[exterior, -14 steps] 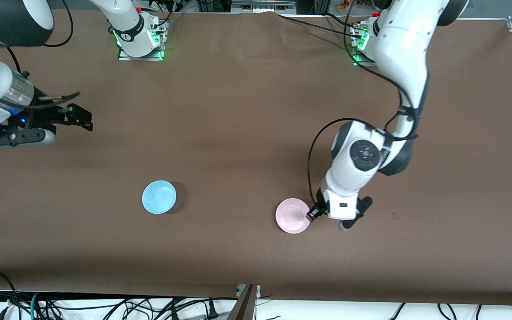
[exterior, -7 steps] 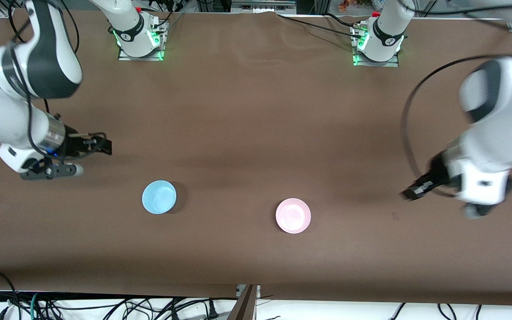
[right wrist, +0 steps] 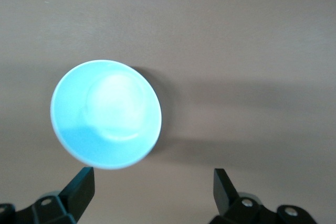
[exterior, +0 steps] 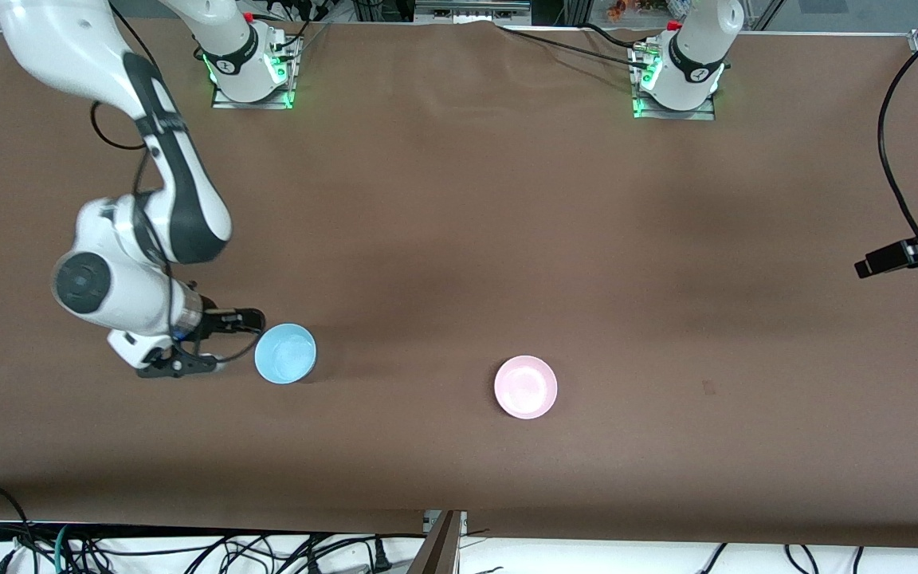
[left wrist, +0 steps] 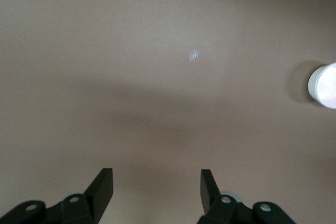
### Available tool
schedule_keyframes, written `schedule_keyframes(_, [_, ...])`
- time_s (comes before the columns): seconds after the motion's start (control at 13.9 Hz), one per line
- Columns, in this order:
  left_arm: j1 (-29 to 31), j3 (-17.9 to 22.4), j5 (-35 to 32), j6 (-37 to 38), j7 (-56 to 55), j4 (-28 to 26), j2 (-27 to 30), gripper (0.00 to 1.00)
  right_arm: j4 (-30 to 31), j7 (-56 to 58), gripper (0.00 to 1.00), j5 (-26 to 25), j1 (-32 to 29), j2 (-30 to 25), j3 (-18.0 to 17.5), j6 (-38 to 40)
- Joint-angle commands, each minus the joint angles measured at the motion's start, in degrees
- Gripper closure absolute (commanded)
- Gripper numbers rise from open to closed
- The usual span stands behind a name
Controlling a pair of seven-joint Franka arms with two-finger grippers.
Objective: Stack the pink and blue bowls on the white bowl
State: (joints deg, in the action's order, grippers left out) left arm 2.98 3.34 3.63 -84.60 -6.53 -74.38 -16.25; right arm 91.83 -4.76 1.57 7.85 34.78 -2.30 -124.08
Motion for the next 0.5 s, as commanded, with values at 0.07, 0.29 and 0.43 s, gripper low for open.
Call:
schedule_keyframes(0.07, [-0.96,-1.15,-1.96,-6.71,2.40,-18.30,13.66,0.24,1.16,-1.66,0.01,0.63,0.15,3.27,-0.16,-6.86])
schedule_keyframes(0.29, [-0.96,-1.94,-1.96,-6.38,2.84,-22.30,19.58,0.16,0.63,-1.66,0.13,0.63,0.06,5.12,-0.16,-9.60])
schedule_keyframes(0.43, [-0.87,-2.37,-1.87,-5.32,2.93,-21.60,20.90,0.04,0.63,-1.66,0.28,0.63,0.15,5.91,-0.16,-11.00])
